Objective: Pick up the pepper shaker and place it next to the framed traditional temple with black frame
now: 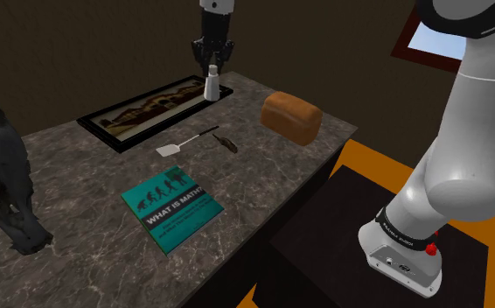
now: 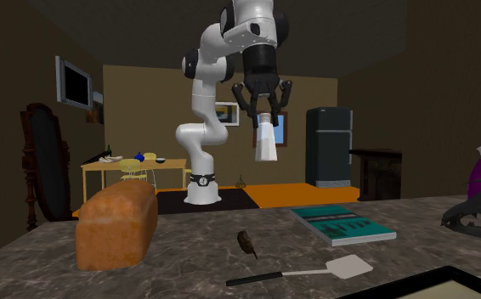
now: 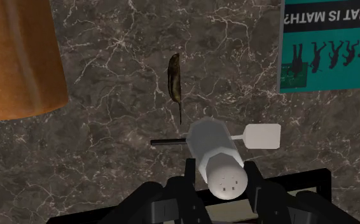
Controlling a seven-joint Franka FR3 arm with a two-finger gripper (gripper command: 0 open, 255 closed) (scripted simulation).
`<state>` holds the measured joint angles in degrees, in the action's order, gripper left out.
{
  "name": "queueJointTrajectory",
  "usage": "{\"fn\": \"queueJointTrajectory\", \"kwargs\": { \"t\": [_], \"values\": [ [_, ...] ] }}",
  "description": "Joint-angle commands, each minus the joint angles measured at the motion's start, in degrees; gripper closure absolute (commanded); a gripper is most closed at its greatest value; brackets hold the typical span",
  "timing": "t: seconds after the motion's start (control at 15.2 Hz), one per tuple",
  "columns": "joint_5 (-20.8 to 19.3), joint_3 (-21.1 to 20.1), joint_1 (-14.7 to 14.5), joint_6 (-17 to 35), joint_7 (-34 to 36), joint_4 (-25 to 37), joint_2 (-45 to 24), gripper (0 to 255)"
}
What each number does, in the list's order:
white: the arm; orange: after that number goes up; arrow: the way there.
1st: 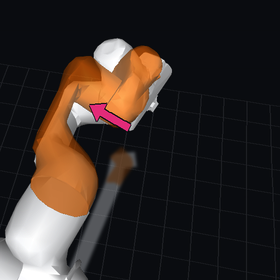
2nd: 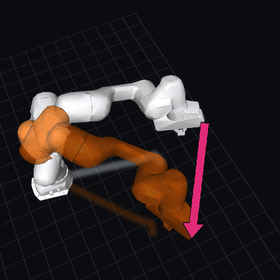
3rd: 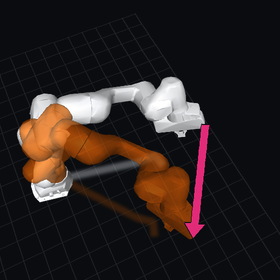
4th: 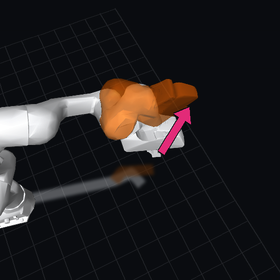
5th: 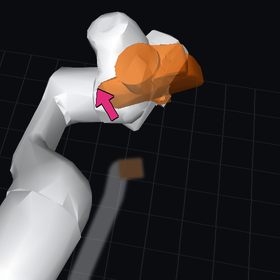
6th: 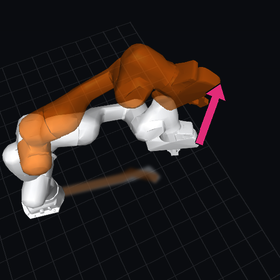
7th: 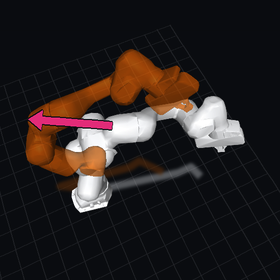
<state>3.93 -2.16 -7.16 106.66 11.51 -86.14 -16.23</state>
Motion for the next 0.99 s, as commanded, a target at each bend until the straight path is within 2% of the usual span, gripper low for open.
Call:
{"fn": "queueJointTrajectory", "kwargs": {
  "t": [0.0,0.92],
  "values": [
    [0.0,0.0,0.0,1.2,-0.2,-0.6,-0.6,255],
    [0.2,0.0,0.0,11.3,-0.9,-9.1,-2.2,255]
  ]
}}
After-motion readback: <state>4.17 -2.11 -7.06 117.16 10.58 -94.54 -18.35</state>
